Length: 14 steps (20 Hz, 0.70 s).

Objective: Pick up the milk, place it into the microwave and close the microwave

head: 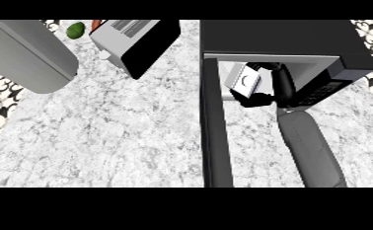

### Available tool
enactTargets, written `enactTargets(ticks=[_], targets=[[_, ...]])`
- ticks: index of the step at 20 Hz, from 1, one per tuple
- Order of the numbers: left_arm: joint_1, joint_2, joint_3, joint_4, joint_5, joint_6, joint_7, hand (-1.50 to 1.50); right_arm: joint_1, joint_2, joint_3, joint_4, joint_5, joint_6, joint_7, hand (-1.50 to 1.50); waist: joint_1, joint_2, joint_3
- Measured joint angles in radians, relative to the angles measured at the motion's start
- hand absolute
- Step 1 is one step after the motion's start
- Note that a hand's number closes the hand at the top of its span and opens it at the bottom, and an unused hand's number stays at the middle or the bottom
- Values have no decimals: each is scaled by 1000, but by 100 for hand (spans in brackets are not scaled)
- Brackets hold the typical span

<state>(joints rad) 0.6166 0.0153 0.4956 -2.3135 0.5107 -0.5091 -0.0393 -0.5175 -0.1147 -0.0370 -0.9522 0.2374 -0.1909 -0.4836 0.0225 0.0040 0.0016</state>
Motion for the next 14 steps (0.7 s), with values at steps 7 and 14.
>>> enactTargets(ticks=[7,14], targets=[[-49,14,2,24,8,-9,17,-150,-212,-19,-57,315,68,-119,-75,150,16,4,1],[-70,19,1,25,10,-14,27,-150,-365,-57,-131,556,87,-246,-117,150,43,20,2]])
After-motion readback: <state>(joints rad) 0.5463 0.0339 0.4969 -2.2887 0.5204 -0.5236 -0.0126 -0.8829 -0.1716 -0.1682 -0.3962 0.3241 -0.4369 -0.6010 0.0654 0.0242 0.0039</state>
